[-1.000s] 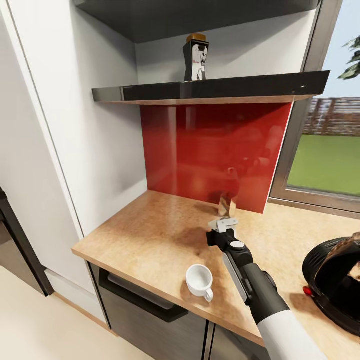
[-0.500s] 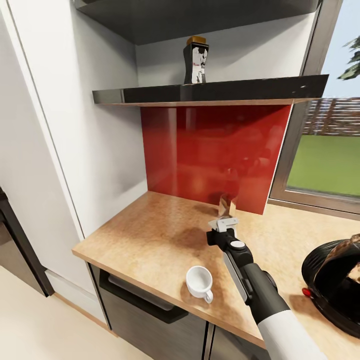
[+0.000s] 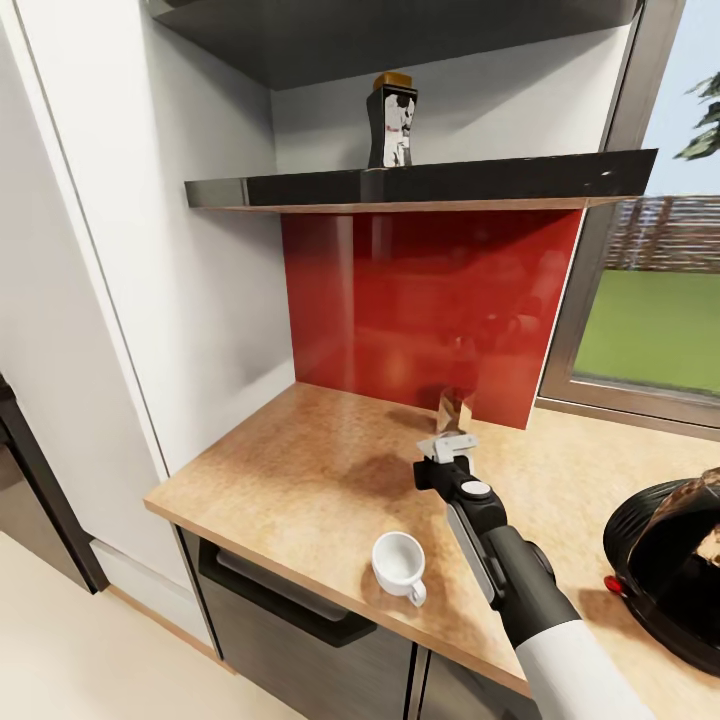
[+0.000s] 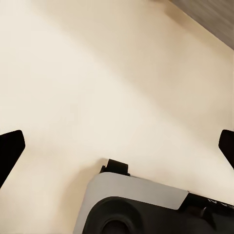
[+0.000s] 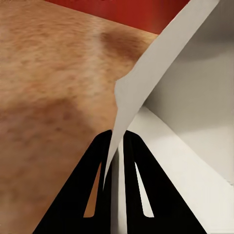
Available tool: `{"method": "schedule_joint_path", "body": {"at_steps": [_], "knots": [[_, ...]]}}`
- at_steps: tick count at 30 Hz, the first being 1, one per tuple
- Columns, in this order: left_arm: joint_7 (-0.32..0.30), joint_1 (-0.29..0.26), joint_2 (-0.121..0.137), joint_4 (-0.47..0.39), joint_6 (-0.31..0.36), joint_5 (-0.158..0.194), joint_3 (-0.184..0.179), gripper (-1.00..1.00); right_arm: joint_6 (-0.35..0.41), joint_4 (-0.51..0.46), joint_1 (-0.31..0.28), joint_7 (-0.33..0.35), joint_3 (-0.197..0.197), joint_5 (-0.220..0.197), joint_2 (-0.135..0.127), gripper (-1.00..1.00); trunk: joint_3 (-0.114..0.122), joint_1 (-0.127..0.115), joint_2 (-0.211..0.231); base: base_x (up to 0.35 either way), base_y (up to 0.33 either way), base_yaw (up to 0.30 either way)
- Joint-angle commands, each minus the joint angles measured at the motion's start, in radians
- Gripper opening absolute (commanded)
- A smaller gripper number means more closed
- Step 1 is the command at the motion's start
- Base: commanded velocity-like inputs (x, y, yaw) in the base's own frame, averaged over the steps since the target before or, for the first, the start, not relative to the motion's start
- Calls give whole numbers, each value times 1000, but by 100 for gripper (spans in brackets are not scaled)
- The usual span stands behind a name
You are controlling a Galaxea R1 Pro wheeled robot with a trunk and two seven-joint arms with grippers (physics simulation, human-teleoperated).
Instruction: Set up a coffee station on the kitchen countertop: keep the coffee maker on the countertop, move the bottle of coffee from the kitchen shelf to the counter next to the coffee maker, place a paper coffee filter on top of the coffee maker, put the saucer next to the coffee maker with the coffee cup on the saucer, and place the electric kettle next to the coffee maker.
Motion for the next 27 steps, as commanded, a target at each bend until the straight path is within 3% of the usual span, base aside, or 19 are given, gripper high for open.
{"method": "schedule_joint_path", "body": {"at_steps": [1,27], "knots": [[-1,0,-1,-2,-1,0,3,100,5,-1,-1,-6,2,-4,0,-100,-1,0,-1,0,0,0],[-2,0,-1,-2,-1,0,3,100,15,-88,0,-7,1,-4,-2,-100,-1,0,-1,-6,-4,0]]}}
